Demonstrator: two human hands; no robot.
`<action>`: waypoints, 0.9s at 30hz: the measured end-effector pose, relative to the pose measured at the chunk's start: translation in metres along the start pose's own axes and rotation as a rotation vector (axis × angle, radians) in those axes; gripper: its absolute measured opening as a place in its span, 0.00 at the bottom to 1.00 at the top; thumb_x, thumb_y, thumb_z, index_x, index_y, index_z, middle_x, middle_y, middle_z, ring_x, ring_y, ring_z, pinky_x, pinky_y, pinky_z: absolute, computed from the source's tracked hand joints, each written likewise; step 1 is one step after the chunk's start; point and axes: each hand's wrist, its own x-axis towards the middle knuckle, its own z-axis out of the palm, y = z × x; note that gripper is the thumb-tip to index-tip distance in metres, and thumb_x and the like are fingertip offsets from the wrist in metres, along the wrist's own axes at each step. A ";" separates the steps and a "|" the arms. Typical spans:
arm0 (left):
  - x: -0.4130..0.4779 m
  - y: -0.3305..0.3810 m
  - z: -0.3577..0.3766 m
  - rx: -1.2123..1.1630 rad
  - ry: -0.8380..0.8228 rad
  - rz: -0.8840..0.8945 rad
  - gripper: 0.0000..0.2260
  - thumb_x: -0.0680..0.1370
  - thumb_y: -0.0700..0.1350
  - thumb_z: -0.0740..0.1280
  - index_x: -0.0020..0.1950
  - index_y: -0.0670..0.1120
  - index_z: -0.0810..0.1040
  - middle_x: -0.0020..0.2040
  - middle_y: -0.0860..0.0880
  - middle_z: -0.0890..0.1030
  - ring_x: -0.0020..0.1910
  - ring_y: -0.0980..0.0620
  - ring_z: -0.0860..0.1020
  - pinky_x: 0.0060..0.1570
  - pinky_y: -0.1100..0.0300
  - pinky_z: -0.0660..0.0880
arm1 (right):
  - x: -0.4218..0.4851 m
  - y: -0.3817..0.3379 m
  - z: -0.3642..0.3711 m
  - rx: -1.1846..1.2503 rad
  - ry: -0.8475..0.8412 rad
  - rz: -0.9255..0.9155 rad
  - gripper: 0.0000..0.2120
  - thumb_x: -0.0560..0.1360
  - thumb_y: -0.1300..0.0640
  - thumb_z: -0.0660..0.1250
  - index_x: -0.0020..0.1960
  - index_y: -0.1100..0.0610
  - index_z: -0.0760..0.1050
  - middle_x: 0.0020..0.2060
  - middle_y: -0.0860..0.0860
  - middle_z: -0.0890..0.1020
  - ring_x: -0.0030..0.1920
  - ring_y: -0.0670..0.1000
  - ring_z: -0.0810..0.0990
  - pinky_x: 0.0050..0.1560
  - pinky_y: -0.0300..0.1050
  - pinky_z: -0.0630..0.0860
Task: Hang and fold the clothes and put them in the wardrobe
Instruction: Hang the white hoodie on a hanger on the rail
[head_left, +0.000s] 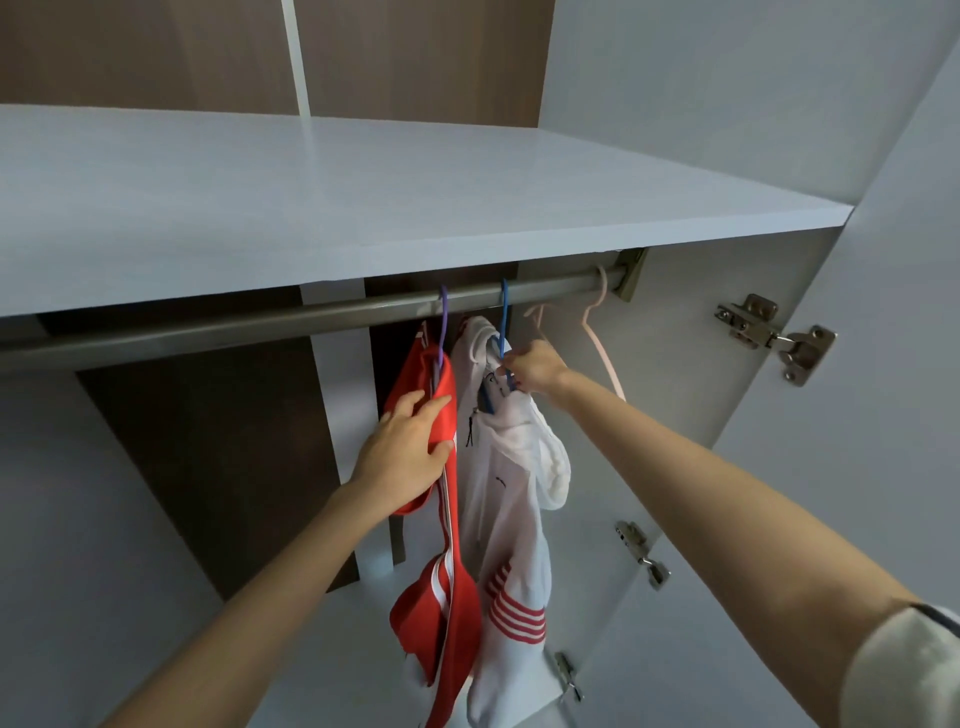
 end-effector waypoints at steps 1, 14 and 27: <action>-0.002 0.001 -0.001 0.000 0.026 0.007 0.26 0.80 0.47 0.63 0.77 0.50 0.58 0.77 0.48 0.57 0.73 0.44 0.62 0.68 0.46 0.68 | -0.003 0.003 -0.004 -0.031 0.016 -0.007 0.12 0.76 0.66 0.60 0.52 0.73 0.77 0.47 0.65 0.80 0.42 0.56 0.75 0.52 0.54 0.76; -0.021 0.075 -0.007 -0.059 0.131 0.174 0.22 0.80 0.46 0.61 0.75 0.51 0.64 0.72 0.50 0.68 0.70 0.49 0.67 0.67 0.52 0.66 | -0.104 0.073 -0.058 0.077 0.067 -0.148 0.06 0.77 0.60 0.64 0.52 0.51 0.76 0.41 0.45 0.79 0.43 0.45 0.76 0.46 0.34 0.71; -0.183 0.211 0.067 -0.066 -0.036 0.315 0.19 0.80 0.46 0.62 0.71 0.51 0.69 0.63 0.50 0.76 0.62 0.48 0.74 0.61 0.55 0.69 | -0.348 0.215 -0.139 0.103 0.039 0.001 0.07 0.78 0.61 0.63 0.53 0.53 0.76 0.48 0.52 0.83 0.37 0.46 0.77 0.37 0.30 0.70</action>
